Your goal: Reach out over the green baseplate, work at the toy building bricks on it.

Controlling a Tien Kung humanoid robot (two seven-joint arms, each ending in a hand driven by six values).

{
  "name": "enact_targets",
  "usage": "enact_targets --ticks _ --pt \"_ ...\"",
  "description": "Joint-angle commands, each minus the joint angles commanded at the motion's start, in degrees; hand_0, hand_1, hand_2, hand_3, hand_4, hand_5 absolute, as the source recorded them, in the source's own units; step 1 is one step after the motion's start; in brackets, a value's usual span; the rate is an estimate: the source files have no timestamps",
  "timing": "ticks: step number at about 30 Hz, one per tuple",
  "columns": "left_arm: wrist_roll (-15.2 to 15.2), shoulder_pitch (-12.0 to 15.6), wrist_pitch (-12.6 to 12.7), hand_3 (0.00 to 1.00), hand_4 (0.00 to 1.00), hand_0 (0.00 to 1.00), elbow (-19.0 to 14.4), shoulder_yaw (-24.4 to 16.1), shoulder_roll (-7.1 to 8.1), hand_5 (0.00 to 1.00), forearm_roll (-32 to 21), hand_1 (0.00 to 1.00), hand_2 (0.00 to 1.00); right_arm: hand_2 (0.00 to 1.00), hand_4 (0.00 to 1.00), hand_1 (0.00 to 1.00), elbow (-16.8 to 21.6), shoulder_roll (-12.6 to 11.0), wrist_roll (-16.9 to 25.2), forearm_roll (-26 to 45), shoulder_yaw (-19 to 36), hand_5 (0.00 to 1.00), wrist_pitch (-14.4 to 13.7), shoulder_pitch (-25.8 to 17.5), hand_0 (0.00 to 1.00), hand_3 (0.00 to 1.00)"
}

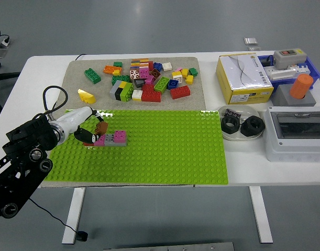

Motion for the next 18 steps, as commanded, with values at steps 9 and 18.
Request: enact_targets --ticks 9,18 --pt "0.4 -0.7 -0.3 0.459 0.640 0.972 1.2 2.5 1.02 0.002 0.2 0.933 0.905 0.673 0.624 0.671 0.0 -0.1 0.1 0.3 -0.2 0.998 0.1 0.2 0.685 0.890" --pt "0.2 -0.7 -0.1 0.461 0.631 0.973 2.2 3.9 0.52 0.002 0.0 0.932 0.902 0.674 0.625 0.671 0.0 -0.1 0.3 0.8 -0.8 0.998 0.1 0.2 0.685 0.890"
